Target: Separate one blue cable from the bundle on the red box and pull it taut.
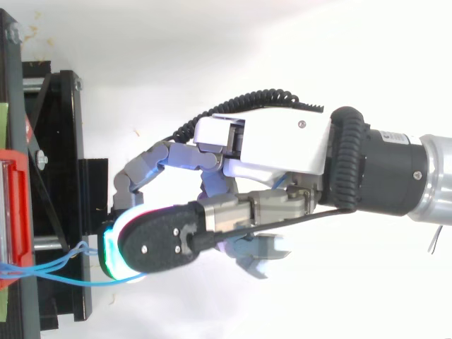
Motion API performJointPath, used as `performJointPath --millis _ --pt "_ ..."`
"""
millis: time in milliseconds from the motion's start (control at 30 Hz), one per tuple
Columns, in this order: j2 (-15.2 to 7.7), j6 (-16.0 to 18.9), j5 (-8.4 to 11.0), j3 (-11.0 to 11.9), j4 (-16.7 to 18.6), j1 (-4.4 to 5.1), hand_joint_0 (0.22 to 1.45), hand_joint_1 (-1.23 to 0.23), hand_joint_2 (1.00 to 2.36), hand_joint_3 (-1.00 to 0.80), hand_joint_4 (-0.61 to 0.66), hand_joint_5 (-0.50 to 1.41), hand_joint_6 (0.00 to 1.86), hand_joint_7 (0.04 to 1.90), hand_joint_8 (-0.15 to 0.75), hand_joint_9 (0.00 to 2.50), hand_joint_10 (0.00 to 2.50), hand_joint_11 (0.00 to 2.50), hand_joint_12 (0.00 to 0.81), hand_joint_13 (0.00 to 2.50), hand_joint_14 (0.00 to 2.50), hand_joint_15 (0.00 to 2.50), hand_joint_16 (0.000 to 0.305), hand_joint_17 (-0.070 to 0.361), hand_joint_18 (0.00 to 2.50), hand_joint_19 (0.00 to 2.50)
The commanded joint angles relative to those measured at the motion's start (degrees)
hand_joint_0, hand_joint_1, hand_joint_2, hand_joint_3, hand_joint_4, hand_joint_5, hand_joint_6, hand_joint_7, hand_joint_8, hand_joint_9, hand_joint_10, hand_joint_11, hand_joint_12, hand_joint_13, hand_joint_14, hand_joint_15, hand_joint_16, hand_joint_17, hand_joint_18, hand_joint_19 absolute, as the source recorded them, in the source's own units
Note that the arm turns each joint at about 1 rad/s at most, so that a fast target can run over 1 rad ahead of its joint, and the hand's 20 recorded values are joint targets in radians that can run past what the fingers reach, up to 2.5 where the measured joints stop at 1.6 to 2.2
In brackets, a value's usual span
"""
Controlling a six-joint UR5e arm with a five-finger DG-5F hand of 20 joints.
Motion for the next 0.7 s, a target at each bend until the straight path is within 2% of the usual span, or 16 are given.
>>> performJointPath --millis 0,33,100,167,267,333,467,667 --pt "0.01 0.0 0.0 -0.09 0.0 0.05 0.42 -0.47 1.0 -0.5 0.11 -0.01 0.85 1.0 0.285 2.37 0.03 1.23 0.386 2.1 0.03 0.88 0.067 0.151 1.45 0.67" --pt "0.01 0.0 0.0 0.0 0.0 -0.04 0.42 -0.47 1.0 -0.5 0.11 -0.01 0.85 1.01 0.29 2.37 0.04 1.22 0.383 2.1 0.03 0.89 0.067 0.151 1.45 0.67" --pt "0.01 0.0 0.0 0.0 -0.09 0.05 0.4 -0.67 1.0 -0.5 0.11 -0.01 0.85 1.0 0.297 2.37 0.03 1.25 0.384 2.16 0.03 0.96 0.066 0.148 1.5 0.67" --pt "0.01 0.0 0.0 0.0 -0.09 0.05 0.39 -0.8 1.0 -0.5 0.11 -0.01 0.85 0.99 0.307 2.37 0.03 1.24 0.384 2.16 0.03 1.0 0.064 0.145 1.5 0.67" --pt "0.01 0.0 0.0 -0.09 -0.09 0.05 0.39 -0.89 1.0 -0.5 0.1 -0.02 0.86 0.96 0.312 2.34 0.03 1.28 0.377 2.14 0.03 1.01 0.063 0.141 1.48 0.67" --pt "0.01 0.0 0.0 -0.09 -0.09 -0.04 0.41 -0.93 1.0 -0.5 0.1 -0.02 0.86 0.96 0.31 2.33 0.03 1.28 0.364 2.13 0.03 1.03 0.061 0.137 1.47 0.69" --pt "0.01 0.0 0.0 -0.09 -0.09 -0.04 0.58 -0.9 1.0 -0.5 0.06 -0.03 0.88 0.97 0.266 2.25 0.03 1.33 0.308 2.03 0.03 1.08 0.05 0.112 1.32 0.78" --pt "0.01 0.0 0.0 -0.09 -0.09 0.05 0.63 -0.86 1.01 -0.42 -0.01 -0.03 0.88 0.96 0.22 2.22 0.03 1.25 0.304 2.01 0.03 1.05 0.048 0.108 1.28 0.79"
